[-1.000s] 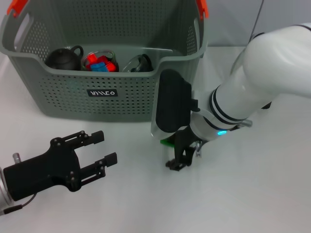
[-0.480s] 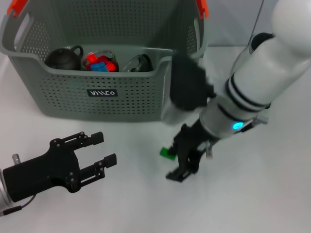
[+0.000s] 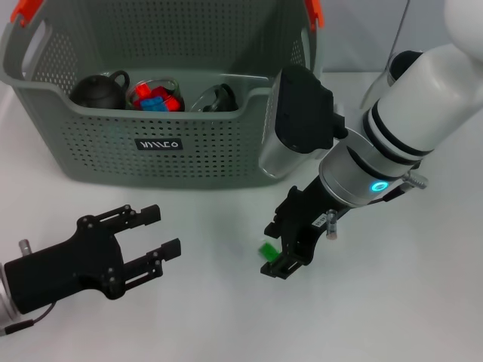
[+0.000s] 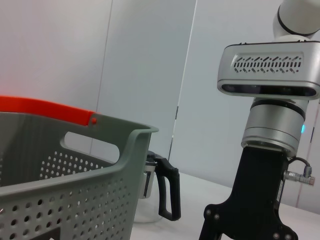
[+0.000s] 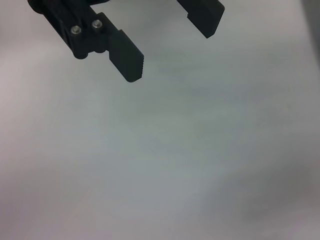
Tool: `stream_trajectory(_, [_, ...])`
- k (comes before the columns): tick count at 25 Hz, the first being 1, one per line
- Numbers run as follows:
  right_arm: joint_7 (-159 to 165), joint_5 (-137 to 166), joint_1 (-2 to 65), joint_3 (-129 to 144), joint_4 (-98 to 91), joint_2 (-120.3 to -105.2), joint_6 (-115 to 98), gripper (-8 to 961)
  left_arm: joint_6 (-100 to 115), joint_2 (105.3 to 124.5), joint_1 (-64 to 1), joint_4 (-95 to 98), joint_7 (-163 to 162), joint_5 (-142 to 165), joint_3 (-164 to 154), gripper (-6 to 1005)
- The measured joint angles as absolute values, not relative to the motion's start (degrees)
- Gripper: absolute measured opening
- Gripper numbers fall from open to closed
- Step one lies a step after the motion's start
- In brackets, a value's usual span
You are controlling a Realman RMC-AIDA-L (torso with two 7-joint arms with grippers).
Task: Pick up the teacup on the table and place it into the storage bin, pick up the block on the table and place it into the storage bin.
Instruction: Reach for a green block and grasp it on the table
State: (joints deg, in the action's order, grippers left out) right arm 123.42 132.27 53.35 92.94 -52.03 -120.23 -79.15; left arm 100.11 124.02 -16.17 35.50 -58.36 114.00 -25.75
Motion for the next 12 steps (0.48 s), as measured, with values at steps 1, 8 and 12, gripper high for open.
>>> stream_trajectory(1, [123.30, 132.35, 53.35, 93.09, -52.06, -120.23, -79.33, 647, 100.11, 124.02, -16.24, 35.48, -58.36, 114.03, -25.75, 629])
stream_trajectory(8, [124.08, 134.62, 53.25, 92.61, -52.79, -120.37, -78.78, 628, 100.11, 124.02, -16.35, 35.41, -58.36, 114.15, -25.75, 630])
stream_trajectory(12, [126.68, 136.97, 53.51, 92.85, -52.80, -120.43, -78.26, 618, 100.11, 124.02, -16.30, 35.42, -58.36, 114.11, -25.75, 630])
